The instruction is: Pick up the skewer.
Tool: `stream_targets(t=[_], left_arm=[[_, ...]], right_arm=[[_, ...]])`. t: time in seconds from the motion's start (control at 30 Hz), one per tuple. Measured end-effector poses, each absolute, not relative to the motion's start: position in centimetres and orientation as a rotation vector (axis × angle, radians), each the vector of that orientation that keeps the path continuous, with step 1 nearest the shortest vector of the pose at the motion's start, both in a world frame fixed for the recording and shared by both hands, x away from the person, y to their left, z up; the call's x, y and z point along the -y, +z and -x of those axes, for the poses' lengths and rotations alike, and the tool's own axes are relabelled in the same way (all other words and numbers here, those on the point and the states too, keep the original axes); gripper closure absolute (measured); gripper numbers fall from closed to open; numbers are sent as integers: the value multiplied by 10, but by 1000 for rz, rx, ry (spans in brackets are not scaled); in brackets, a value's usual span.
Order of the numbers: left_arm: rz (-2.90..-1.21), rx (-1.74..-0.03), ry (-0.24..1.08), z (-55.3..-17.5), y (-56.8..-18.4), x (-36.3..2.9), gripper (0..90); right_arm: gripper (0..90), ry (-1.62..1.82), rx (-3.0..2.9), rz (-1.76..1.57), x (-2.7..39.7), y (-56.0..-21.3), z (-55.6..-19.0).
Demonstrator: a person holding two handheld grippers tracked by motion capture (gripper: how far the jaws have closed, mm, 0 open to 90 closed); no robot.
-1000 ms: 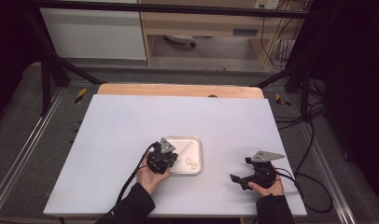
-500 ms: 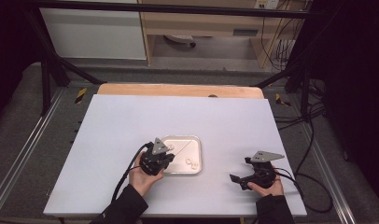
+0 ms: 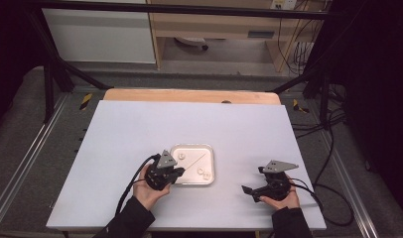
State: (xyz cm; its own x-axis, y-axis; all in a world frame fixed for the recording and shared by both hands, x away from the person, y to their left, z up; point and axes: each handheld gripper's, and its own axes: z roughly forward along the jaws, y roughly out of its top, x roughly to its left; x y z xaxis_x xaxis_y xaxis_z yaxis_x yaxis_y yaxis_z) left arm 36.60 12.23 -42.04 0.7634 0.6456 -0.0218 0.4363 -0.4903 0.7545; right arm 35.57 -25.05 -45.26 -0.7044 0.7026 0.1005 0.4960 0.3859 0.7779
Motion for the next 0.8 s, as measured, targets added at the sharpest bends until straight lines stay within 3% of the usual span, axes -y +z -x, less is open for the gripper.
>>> stream_targets(t=[0.8], left_arm=[[-2213,-669,283,-355,-412,-108,885]], right_arm=[[15,1055,-2427,-876,214,-442,-350]])
